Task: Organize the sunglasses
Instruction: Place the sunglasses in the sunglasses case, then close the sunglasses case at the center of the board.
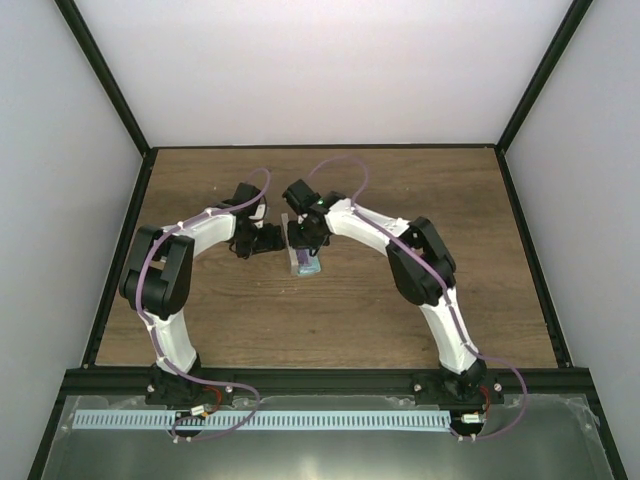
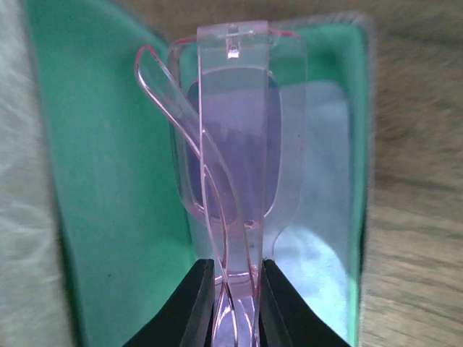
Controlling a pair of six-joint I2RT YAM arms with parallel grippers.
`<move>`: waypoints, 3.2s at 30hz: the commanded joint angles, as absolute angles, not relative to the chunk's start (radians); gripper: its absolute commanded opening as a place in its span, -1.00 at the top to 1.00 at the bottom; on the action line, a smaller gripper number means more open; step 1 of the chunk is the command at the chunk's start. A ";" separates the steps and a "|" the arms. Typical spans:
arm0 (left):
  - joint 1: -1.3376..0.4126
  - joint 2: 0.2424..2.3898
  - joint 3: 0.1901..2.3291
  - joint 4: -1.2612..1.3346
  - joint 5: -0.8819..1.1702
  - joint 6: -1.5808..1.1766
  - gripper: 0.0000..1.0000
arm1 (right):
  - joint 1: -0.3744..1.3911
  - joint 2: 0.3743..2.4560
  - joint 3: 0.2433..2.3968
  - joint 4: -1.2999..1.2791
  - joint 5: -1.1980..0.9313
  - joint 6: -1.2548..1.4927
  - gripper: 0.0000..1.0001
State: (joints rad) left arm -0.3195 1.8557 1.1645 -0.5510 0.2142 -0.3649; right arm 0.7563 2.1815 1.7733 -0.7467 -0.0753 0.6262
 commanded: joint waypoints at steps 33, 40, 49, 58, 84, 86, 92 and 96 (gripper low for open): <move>-0.315 1.875 1.144 -0.545 0.208 -0.353 -0.67 | 0.788 2.251 1.761 -0.800 0.022 0.620 0.76; -0.316 1.878 1.142 -0.544 0.213 -0.353 -0.67 | 0.788 2.233 1.764 -0.802 0.034 0.610 0.47; -0.316 1.881 1.136 -0.543 0.215 -0.353 -0.67 | 0.788 2.098 1.719 -0.790 0.003 0.575 0.32; -0.314 1.860 1.143 -0.564 0.222 -0.349 -0.67 | 0.757 1.944 1.516 -0.682 -0.036 0.628 0.38; -0.319 1.738 1.166 -0.616 0.299 -0.369 -0.67 | 0.580 2.045 1.293 -0.273 -0.378 0.736 0.99; -0.319 1.740 1.167 -0.609 0.322 -0.376 -0.67 | 0.580 2.052 1.290 -0.272 -0.389 0.738 0.99; -0.320 1.734 1.180 -0.611 0.348 -0.383 -0.67 | 0.580 2.062 1.289 -0.266 -0.406 0.741 0.99; -0.323 1.743 1.190 -0.614 0.355 -0.387 -0.67 | 0.580 2.069 1.285 -0.261 -0.417 0.742 0.99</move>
